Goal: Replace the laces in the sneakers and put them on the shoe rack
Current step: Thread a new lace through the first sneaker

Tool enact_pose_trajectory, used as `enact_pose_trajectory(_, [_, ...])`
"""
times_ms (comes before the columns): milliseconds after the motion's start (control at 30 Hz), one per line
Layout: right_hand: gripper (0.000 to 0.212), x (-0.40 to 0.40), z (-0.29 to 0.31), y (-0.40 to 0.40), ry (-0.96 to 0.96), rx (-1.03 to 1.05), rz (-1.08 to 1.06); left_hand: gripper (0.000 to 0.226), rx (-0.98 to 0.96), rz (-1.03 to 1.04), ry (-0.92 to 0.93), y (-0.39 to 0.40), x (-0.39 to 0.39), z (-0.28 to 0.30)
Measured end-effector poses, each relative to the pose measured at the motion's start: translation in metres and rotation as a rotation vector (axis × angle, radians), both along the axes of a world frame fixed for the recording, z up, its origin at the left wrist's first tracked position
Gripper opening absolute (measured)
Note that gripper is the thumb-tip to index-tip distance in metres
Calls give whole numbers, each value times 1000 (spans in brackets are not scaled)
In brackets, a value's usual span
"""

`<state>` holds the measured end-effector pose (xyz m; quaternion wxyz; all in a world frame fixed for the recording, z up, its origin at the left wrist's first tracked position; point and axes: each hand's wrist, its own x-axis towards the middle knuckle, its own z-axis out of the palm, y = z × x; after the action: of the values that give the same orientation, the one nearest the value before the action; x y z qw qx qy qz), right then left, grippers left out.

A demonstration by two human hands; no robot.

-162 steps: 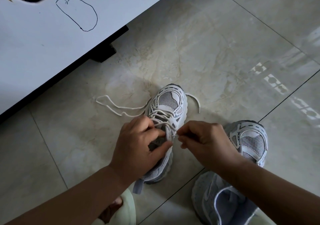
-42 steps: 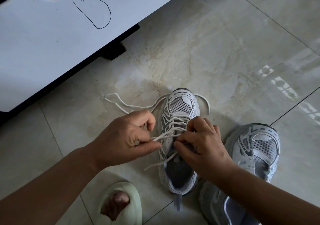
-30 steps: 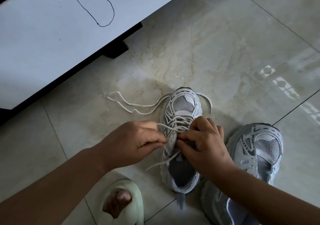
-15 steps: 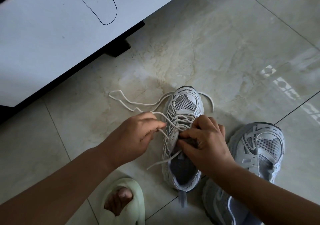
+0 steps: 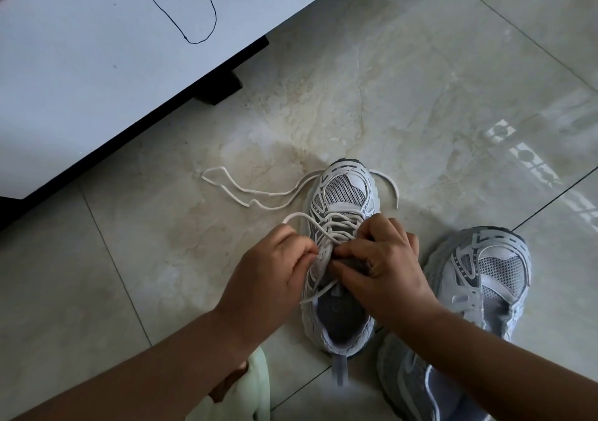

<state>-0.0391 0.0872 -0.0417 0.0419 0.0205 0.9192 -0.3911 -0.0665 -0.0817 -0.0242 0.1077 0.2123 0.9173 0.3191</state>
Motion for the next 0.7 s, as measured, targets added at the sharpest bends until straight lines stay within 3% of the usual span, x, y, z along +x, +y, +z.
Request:
enact_pose_trajectory(267, [23,2,-5,-1,20,37,37,20,199,99,-98,3,2,-6])
enact_pose_trajectory(400, [17,4,-9,-7,10,-16,-35,33,78,3,-75,5,14,-4])
enact_pose_trajectory(567, [16,2,7,-1,-21,-347,-89,22,-47,52,-38,12,12,-5])
enact_pose_trajectory(700, [13,0,20,12,7,-661,50,31,-49,91,-16,16,8,-8])
